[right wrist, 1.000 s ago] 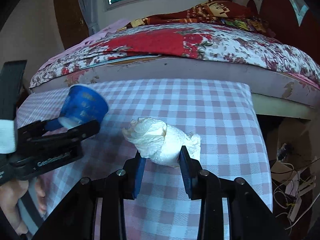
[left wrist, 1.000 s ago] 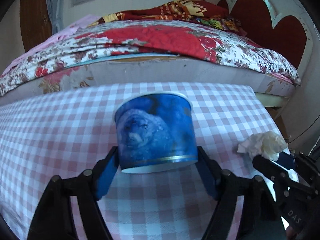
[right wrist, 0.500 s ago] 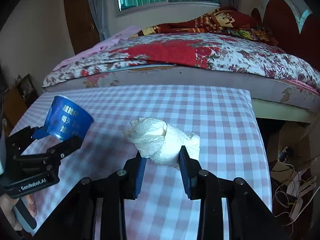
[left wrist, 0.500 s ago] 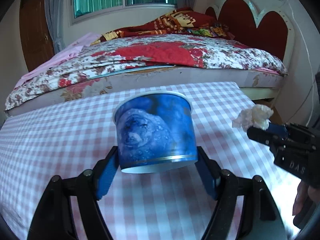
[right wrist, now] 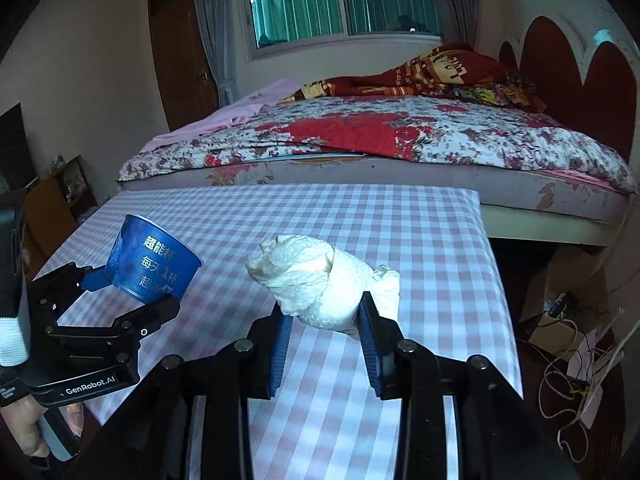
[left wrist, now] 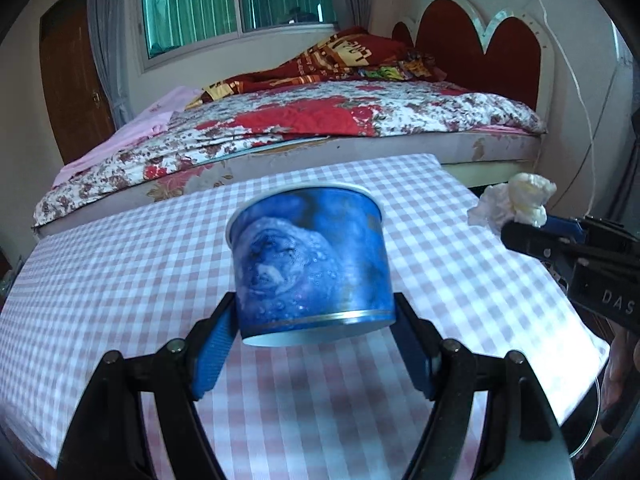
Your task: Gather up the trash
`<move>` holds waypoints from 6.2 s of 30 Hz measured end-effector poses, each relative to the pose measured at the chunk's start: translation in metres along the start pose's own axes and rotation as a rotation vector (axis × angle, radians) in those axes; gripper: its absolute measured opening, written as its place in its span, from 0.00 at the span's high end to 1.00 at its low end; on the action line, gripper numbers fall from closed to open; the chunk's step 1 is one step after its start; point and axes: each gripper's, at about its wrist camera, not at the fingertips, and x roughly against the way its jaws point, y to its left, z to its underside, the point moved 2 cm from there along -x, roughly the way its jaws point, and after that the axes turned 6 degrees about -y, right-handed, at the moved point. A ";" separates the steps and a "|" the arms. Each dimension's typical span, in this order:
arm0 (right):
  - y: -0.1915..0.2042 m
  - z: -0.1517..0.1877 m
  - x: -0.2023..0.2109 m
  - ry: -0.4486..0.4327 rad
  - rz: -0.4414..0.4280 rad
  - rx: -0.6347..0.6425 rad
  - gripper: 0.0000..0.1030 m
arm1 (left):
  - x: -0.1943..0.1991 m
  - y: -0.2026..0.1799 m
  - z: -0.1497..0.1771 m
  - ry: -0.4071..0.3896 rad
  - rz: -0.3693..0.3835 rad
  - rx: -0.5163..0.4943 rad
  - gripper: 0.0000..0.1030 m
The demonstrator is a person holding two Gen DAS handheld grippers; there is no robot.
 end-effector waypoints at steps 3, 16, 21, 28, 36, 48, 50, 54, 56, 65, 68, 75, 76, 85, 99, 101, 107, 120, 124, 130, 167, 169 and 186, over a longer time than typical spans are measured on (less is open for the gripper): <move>0.002 0.007 0.026 -0.020 0.005 0.011 0.67 | 0.020 -0.008 0.006 -0.020 0.011 0.005 0.27; -0.004 0.035 0.097 -0.061 0.029 0.024 0.67 | 0.079 -0.037 0.026 -0.070 0.064 0.018 0.27; -0.008 0.040 0.119 -0.082 0.039 0.012 0.67 | 0.099 -0.049 0.029 -0.094 0.081 0.010 0.27; -0.017 0.045 0.152 -0.114 0.063 -0.004 0.67 | 0.116 -0.065 0.032 -0.111 0.117 -0.003 0.27; -0.040 0.065 0.186 -0.119 0.122 -0.048 0.67 | 0.130 -0.096 0.037 -0.119 0.183 -0.032 0.27; -0.085 0.106 0.246 -0.113 0.235 -0.128 0.67 | 0.146 -0.166 0.059 -0.098 0.323 -0.109 0.27; -0.092 0.112 0.254 -0.111 0.245 -0.137 0.67 | 0.149 -0.177 0.064 -0.090 0.343 -0.119 0.27; -0.109 0.128 0.265 -0.096 0.271 -0.158 0.67 | 0.148 -0.198 0.073 -0.065 0.382 -0.134 0.27; -0.121 0.139 0.272 -0.087 0.288 -0.179 0.67 | 0.148 -0.210 0.079 -0.051 0.404 -0.149 0.27; -0.156 0.185 0.292 -0.032 0.349 -0.251 0.67 | 0.144 -0.264 0.108 0.018 0.501 -0.203 0.27; -0.165 0.199 0.295 -0.002 0.359 -0.272 0.67 | 0.139 -0.280 0.116 0.046 0.530 -0.224 0.27; -0.183 0.241 0.286 0.103 0.370 -0.301 0.66 | 0.118 -0.311 0.139 0.136 0.566 -0.248 0.27; -0.186 0.247 0.284 0.117 0.372 -0.305 0.67 | 0.115 -0.314 0.143 0.148 0.569 -0.251 0.27; -0.220 0.289 0.243 0.237 0.369 -0.358 0.66 | 0.075 -0.334 0.166 0.261 0.571 -0.267 0.27; -0.258 0.313 0.192 0.324 0.325 -0.467 0.34 | 0.026 -0.359 0.187 0.368 0.644 -0.246 0.22; -0.265 0.319 0.192 0.341 0.367 -0.495 0.01 | 0.016 -0.357 0.195 0.383 0.576 -0.241 0.07; -0.275 0.332 0.203 0.341 0.449 -0.519 0.01 | 0.011 -0.344 0.205 0.368 0.463 -0.255 0.03; -0.252 0.331 0.193 0.385 0.469 -0.430 0.01 | 0.020 -0.325 0.202 0.338 0.424 -0.242 0.01; -0.241 0.323 0.196 0.378 0.469 -0.400 0.01 | 0.025 -0.319 0.198 0.323 0.415 -0.233 0.01; -0.213 0.305 0.205 0.367 0.476 -0.313 0.01 | 0.046 -0.297 0.188 0.272 0.371 -0.224 0.01; -0.075 0.175 0.334 0.087 0.533 -0.170 0.01 | 0.194 -0.204 0.117 0.011 0.292 -0.099 0.01; -0.068 0.171 0.344 0.067 0.540 -0.166 0.01 | 0.203 -0.200 0.114 -0.005 0.299 -0.091 0.01; -0.029 0.146 0.419 -0.060 0.554 -0.142 0.01 | 0.271 -0.182 0.102 -0.109 0.288 -0.040 0.01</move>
